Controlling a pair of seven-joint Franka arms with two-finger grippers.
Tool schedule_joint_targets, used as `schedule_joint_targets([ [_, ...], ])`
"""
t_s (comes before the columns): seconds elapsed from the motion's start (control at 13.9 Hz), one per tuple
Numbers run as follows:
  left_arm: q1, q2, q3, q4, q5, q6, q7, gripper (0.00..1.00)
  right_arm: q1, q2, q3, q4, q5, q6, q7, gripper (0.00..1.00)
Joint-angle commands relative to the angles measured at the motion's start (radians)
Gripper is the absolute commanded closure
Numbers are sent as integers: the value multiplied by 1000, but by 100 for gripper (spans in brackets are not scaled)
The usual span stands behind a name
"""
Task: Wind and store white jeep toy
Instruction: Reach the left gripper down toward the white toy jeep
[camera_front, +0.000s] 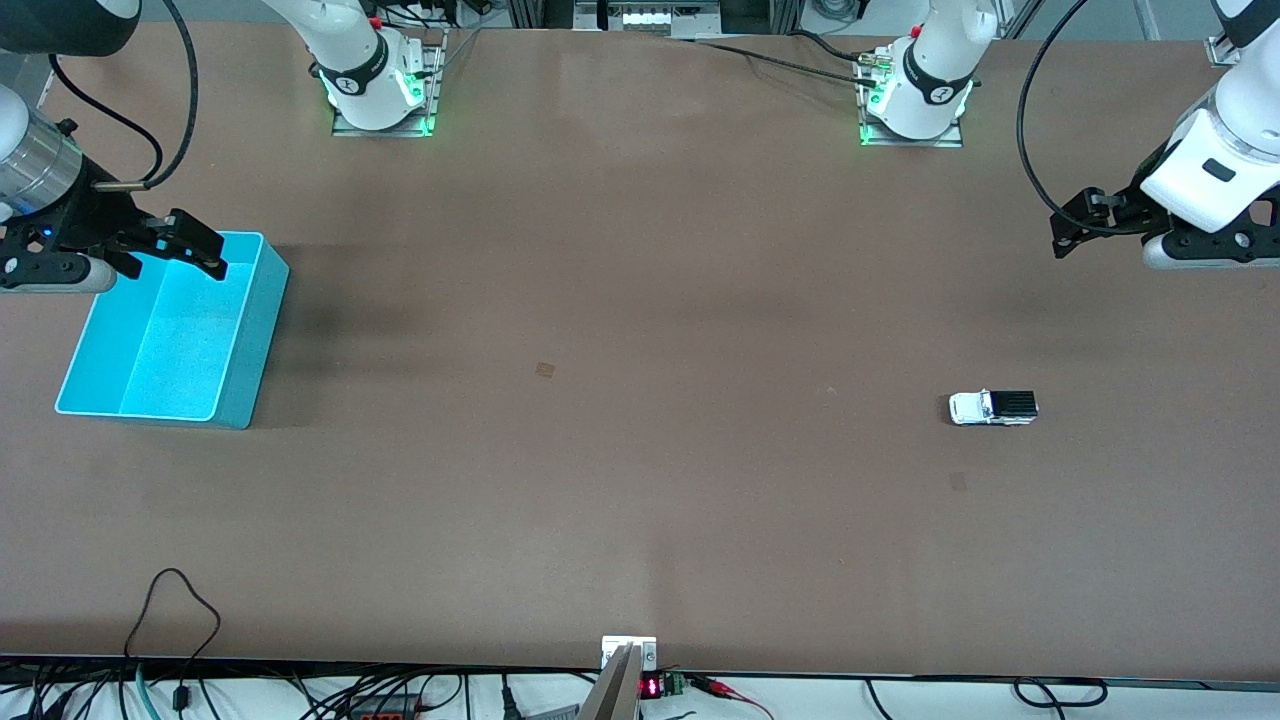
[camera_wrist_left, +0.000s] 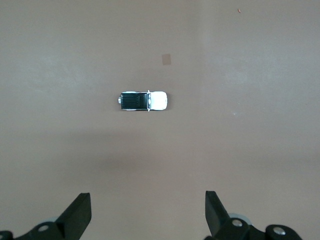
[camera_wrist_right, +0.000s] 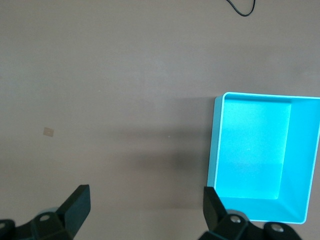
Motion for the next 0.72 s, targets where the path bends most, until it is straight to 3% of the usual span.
schedule_joint_targets([
  [0.0,-3,14,8,31,-13,-23,7,0,3,-6,2,-3,-6,-1,-2,0],
  [0.65,-6,28,8,32,-13,-70,-1,0,3,-6,2,-3,-6,-1,-1,0],
])
